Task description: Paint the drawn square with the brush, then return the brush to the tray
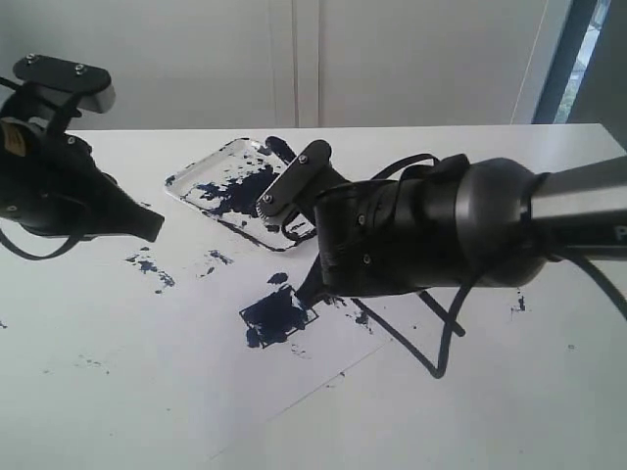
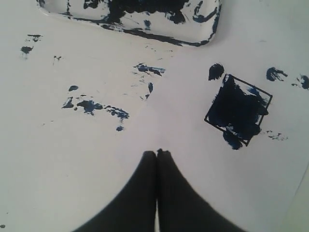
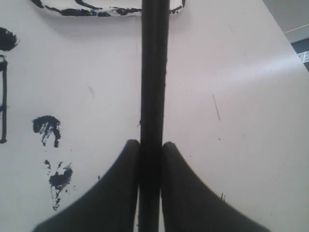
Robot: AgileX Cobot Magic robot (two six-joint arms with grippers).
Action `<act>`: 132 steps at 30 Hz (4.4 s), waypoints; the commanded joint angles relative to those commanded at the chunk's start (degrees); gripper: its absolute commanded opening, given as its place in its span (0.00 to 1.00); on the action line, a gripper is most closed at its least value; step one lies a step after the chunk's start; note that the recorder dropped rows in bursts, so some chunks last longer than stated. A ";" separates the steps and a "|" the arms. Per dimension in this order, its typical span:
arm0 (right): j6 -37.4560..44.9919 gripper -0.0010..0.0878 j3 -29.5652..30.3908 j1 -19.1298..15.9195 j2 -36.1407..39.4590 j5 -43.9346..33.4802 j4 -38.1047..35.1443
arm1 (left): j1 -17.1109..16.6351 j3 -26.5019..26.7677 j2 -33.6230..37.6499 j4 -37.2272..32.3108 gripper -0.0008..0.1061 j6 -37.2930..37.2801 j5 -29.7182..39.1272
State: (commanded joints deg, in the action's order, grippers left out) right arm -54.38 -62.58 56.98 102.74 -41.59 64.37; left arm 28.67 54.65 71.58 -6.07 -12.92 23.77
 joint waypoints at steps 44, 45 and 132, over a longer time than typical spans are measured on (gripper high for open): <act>-6.00 0.14 0.00 -7.98 11.91 12.90 1.12 | 0.00 -11.98 -6.29 -15.86 0.01 -20.85 -3.62; -6.10 0.25 -0.11 -7.98 11.91 13.66 1.22 | 0.00 -11.98 -6.29 -15.86 0.01 -20.74 -3.62; -7.51 0.01 17.81 0.09 -31.14 12.40 -4.82 | 0.00 -11.98 -16.89 -19.39 0.01 -20.29 1.17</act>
State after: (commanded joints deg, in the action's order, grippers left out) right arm -61.90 -44.76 57.08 71.60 -29.19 59.55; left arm 28.67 42.67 54.69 -25.45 -33.20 24.94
